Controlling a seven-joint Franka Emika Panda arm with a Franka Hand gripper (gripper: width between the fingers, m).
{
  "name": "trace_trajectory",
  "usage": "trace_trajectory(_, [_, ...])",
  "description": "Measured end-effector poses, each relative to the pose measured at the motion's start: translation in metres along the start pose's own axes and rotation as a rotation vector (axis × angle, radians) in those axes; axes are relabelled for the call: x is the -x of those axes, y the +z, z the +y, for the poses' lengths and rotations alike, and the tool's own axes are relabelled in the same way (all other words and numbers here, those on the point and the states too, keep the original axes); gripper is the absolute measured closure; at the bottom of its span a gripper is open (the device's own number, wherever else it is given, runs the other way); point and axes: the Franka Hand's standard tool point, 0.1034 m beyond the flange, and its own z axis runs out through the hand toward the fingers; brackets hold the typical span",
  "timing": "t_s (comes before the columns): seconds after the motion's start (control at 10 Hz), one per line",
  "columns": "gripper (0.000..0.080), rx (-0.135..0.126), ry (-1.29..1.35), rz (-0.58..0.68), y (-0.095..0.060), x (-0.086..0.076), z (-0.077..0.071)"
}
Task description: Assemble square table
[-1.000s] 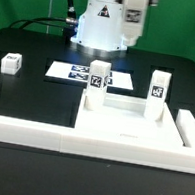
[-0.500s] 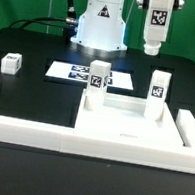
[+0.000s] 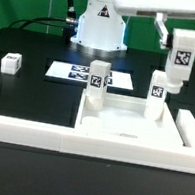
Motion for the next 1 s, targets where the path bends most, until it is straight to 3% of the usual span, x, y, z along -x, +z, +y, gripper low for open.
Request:
trace_trajectory(0.5, [0.0508, 0.008, -0.015, -0.004, 0.002, 0.003, 0.001])
trace_trajectory(1.0, [0.0508, 0.010, -0.060, 0.056, 0.037, 0.015, -0.001])
